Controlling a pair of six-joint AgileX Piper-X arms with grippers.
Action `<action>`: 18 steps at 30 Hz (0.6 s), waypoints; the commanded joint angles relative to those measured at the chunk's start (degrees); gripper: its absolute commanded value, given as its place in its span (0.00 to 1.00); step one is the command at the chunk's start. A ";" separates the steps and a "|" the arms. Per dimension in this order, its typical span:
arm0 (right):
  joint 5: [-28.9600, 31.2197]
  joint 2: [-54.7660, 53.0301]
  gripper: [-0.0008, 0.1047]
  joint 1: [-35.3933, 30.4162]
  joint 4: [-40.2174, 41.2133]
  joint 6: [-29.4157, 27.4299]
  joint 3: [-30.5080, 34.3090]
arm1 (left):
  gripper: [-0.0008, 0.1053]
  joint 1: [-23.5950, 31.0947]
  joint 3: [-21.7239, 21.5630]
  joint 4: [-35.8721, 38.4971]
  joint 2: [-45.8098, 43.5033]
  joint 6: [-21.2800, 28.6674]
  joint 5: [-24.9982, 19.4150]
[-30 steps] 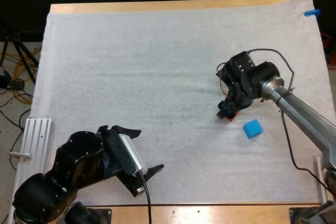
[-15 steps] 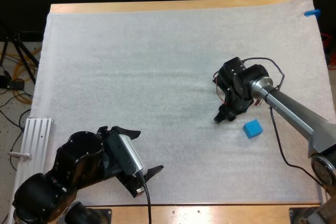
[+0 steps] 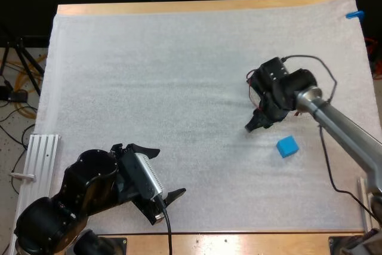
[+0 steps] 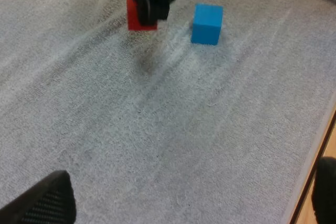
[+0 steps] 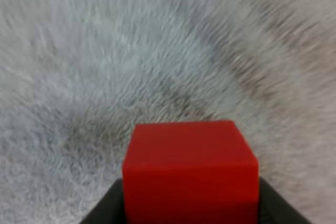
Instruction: Stack red cube on blue cube
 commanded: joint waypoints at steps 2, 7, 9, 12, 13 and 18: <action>1.59 -3.45 0.23 -0.17 2.67 1.06 -0.46 | 0.83 -0.21 -0.25 -0.16 -0.09 -0.05 -0.52; 3.56 -7.77 0.23 -0.17 5.32 3.96 -0.46 | 0.83 -0.21 -0.25 -0.16 -0.09 -0.05 -0.52; 3.56 -9.90 0.23 -0.17 6.44 5.76 -0.46 | 0.83 -0.21 -0.25 -0.16 -0.09 -0.05 -0.52; 3.43 -12.21 0.23 -0.17 8.89 8.07 -0.25 | 0.83 -0.21 -0.25 -0.16 -0.09 -0.05 -0.52; 3.43 -12.62 0.23 -0.17 9.16 8.15 -0.13 | 0.83 -0.21 -0.25 -0.16 -0.09 -0.05 -0.52; 3.18 -15.59 0.23 -0.17 10.77 10.70 3.46 | 0.83 -0.21 -0.25 -0.16 -0.09 -0.05 -0.52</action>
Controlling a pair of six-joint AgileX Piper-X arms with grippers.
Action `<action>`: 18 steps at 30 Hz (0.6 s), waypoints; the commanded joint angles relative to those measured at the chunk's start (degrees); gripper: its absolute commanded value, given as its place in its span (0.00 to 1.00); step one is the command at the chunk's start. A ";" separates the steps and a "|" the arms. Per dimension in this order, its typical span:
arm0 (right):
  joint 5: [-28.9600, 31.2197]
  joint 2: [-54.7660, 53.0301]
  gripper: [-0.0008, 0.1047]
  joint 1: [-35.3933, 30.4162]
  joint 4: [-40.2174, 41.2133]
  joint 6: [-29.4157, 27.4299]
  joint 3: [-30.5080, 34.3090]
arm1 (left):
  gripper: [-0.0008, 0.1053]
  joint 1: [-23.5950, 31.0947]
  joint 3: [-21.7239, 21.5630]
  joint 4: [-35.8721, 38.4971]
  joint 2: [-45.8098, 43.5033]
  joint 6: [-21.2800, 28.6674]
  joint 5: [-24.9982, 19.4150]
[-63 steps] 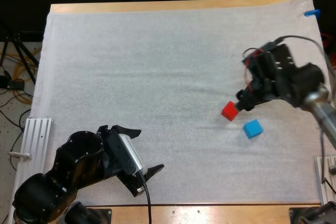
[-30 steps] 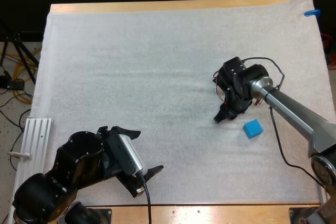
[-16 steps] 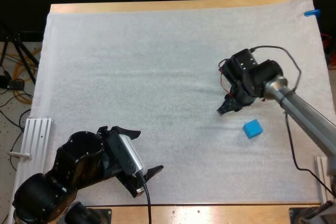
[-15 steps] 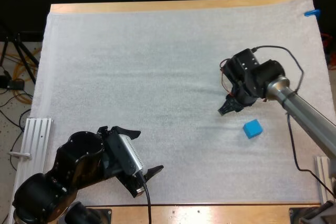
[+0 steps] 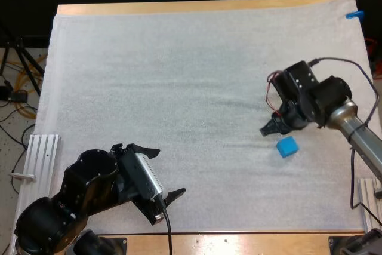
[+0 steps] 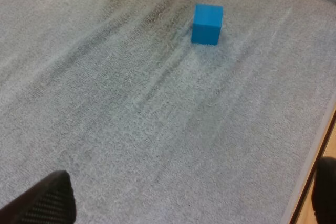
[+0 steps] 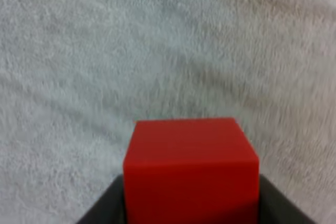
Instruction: Stack red cube on blue cube
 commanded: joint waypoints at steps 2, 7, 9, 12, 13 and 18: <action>-0.03 -1.55 0.23 -0.17 0.93 1.33 2.90 | 0.83 -0.21 -0.25 -0.16 -0.09 -0.05 -0.52; -0.34 -3.13 0.23 -0.17 -0.34 3.51 8.49 | 0.83 -0.21 -0.25 -0.16 -0.09 -0.05 -0.52; -1.17 -3.13 0.23 -0.17 -2.05 3.97 10.90 | 0.83 -0.21 -0.25 -0.16 -0.09 -0.05 -0.52; -1.34 -3.13 0.23 -0.17 -4.76 5.38 13.19 | 0.83 -0.21 -0.25 -0.16 -0.09 -0.05 -0.52; -1.34 -3.13 0.23 -0.17 -5.06 5.61 13.37 | 0.83 -0.21 -0.25 -0.16 -0.09 -0.05 -0.52; -0.91 -3.13 0.23 -0.17 -8.85 5.80 13.72 | 0.83 -0.21 -0.25 -0.16 -0.09 -0.05 -0.52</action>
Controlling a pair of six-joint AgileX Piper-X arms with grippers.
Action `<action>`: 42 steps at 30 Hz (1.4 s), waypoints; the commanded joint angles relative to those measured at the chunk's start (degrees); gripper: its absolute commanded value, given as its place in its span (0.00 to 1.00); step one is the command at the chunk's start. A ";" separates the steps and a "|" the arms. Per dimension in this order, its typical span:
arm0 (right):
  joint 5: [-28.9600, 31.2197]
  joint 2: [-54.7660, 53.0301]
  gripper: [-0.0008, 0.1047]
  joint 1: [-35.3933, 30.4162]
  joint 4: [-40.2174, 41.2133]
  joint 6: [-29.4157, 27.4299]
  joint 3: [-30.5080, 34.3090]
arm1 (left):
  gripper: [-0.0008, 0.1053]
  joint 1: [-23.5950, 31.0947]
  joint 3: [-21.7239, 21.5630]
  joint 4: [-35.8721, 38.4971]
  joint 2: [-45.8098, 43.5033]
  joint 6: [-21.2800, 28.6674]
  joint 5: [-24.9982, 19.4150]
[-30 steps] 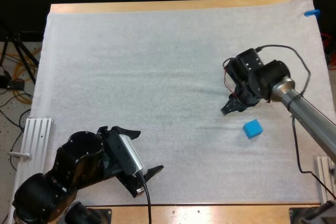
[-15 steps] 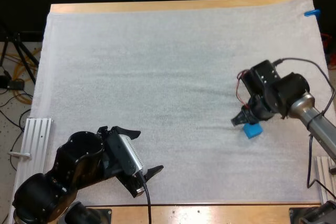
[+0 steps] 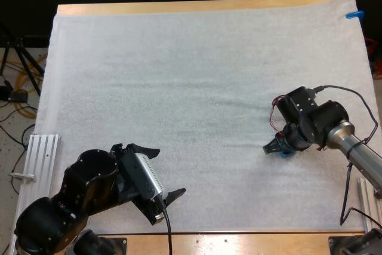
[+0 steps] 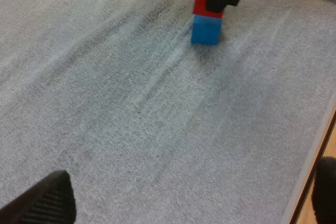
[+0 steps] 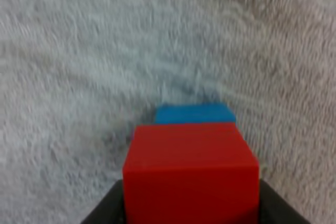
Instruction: Stack red cube on blue cube
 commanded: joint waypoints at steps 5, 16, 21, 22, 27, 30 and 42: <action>0.61 0.17 0.25 -0.17 -1.01 0.58 0.48 | 0.83 -0.21 -0.25 -0.16 -0.09 -0.05 -0.40; 1.68 2.74 0.31 -0.17 -0.99 3.12 1.12 | 0.83 -0.21 -0.25 -0.16 -0.09 -0.05 -0.40; 1.61 2.74 0.71 -0.17 -0.99 2.56 1.12 | 0.83 -0.21 -0.25 -0.16 -0.09 -0.05 -0.40; 1.61 2.74 0.75 -0.17 -0.99 2.34 1.12 | 0.83 -0.21 -0.25 -0.16 -0.09 -0.05 -0.40; 2.43 2.51 0.81 -0.17 -0.99 1.83 0.63 | 0.83 -0.21 -0.25 -0.16 -0.09 -0.05 -0.40; 2.42 0.62 0.81 -0.17 -0.99 1.81 -0.63 | 0.83 -0.21 -0.25 -0.16 -0.09 -0.05 -0.40; -1.81 -15.32 0.81 -0.17 7.27 4.39 -4.25 | 0.83 -0.21 -0.25 -1.14 -0.09 -2.62 -0.83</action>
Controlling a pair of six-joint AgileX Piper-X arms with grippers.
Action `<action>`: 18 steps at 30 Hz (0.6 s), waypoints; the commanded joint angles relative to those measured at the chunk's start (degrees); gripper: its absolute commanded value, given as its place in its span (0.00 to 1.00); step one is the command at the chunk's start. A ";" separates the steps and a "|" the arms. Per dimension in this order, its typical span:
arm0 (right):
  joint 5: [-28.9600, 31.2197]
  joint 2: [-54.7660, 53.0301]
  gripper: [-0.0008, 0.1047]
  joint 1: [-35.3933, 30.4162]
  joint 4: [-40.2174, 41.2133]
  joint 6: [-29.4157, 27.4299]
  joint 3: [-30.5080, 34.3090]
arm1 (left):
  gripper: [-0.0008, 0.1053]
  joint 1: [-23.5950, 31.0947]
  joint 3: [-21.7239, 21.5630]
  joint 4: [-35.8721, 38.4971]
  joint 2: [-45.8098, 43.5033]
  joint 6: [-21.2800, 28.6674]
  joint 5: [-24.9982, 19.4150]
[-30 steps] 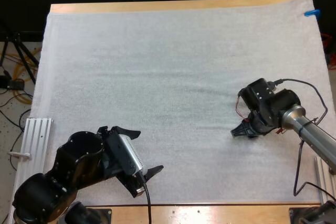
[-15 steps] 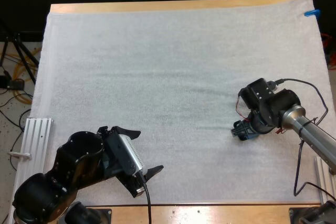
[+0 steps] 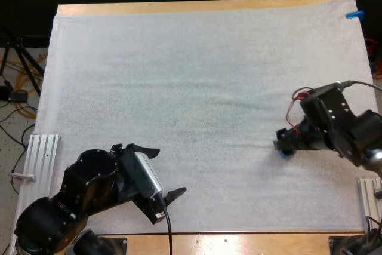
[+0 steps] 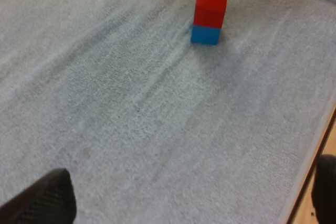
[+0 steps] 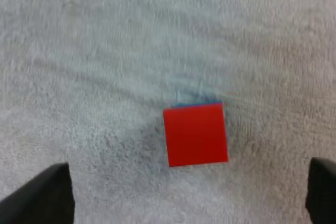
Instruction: Stack red cube on blue cube
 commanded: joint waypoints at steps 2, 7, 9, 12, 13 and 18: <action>0.33 -1.36 0.81 -0.17 -0.47 -0.38 -0.23 | 0.83 -0.21 -0.25 -2.15 -0.09 -2.28 -2.06; -0.14 0.32 0.81 -3.07 -5.24 -1.04 -0.23 | 0.83 -0.02 -0.25 -5.79 1.38 -2.40 -9.11; -0.48 1.27 0.81 -6.32 -7.08 -1.21 -0.23 | 0.83 2.17 -0.25 -7.51 2.89 -2.40 -10.61; -0.48 1.41 0.81 -11.13 -7.64 -2.70 -0.23 | 0.83 8.08 -0.25 -9.72 4.69 -2.40 -10.37; -0.48 1.26 0.81 -12.22 -7.46 -3.26 -0.23 | 0.83 10.25 -0.25 -10.22 5.01 -2.40 -9.80; -0.48 -1.02 0.81 -20.90 -5.87 -7.93 -0.23 | 0.83 25.72 -0.25 -12.37 5.63 -1.70 -4.43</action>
